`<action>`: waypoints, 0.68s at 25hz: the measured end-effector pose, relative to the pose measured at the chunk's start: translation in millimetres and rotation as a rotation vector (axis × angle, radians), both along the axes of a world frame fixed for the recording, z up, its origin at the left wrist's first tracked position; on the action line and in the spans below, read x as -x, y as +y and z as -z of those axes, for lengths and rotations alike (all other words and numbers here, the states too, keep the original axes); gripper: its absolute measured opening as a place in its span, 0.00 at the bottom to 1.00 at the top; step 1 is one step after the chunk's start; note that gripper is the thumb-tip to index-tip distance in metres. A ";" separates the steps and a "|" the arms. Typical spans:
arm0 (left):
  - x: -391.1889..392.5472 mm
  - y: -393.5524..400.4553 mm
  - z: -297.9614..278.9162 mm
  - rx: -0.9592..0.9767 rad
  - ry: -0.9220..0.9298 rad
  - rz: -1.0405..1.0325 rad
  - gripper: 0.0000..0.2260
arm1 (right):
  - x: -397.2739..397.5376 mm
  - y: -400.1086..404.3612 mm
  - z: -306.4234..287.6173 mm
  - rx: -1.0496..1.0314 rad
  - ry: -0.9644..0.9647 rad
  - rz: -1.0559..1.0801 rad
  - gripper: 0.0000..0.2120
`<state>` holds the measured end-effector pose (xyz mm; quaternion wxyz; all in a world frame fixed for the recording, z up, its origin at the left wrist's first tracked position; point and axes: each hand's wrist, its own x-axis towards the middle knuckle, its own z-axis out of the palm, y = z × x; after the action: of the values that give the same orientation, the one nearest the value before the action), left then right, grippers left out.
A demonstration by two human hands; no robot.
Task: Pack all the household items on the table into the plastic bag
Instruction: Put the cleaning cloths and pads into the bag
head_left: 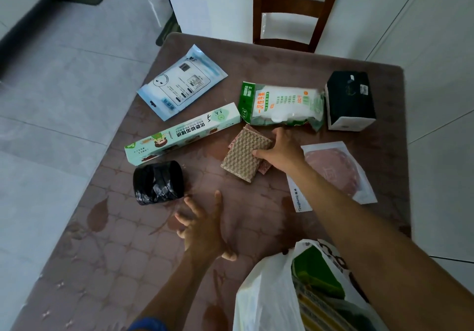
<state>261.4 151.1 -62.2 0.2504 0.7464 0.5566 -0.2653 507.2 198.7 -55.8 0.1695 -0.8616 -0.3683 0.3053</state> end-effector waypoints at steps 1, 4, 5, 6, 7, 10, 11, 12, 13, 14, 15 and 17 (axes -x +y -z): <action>0.8 -0.3 0.9 -0.003 0.003 0.009 0.68 | 4.0 3.1 6.3 0.073 -0.021 -0.011 0.38; -0.4 -2.0 -0.4 -0.001 -0.004 0.015 0.68 | 18.1 3.7 0.9 0.088 0.054 -0.032 0.32; -0.7 -1.9 -2.2 -0.006 -0.011 0.020 0.67 | 18.9 -1.0 -10.4 0.010 0.098 -0.026 0.27; -0.1 -2.0 -3.7 -0.009 -0.012 0.025 0.67 | 17.8 -10.0 -25.2 -0.089 0.174 0.001 0.23; 0.3 -2.2 -5.1 -0.009 -0.015 0.028 0.67 | 14.8 -23.3 -43.2 -0.188 0.304 0.044 0.20; 0.9 -1.1 -5.8 -0.002 -0.024 0.011 0.67 | 8.1 -88.7 -99.3 -0.424 0.688 0.201 0.21; 0.0 -2.1 -6.7 -0.002 -0.019 0.003 0.67 | 8.1 -119.8 -116.7 -0.471 0.691 0.259 0.21; 0.4 -1.7 -8.9 0.002 -0.019 -0.002 0.67 | 11.4 -154.3 -133.3 -0.516 0.691 0.323 0.21; 1.8 -2.6 -11.9 0.004 -0.023 -0.003 0.67 | 16.3 -190.9 -148.1 -0.561 0.709 0.398 0.21; 5.5 -5.8 -14.1 -0.012 -0.028 0.002 0.66 | 22.8 -226.2 -161.1 -0.601 0.746 0.477 0.21; 11.5 -12.6 -15.9 -0.047 -0.044 0.021 0.62 | 31.0 -261.3 -174.8 -0.632 0.759 0.532 0.21; 30.8 -30.9 -21.2 -0.101 -0.160 0.067 0.48 | 52.6 -322.6 -196.7 -0.677 0.738 0.605 0.20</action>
<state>230.6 120.2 -41.1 0.2471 0.7951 0.5221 -0.1849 454.6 -123.8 140.9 0.6321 -0.6630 -0.0996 0.3884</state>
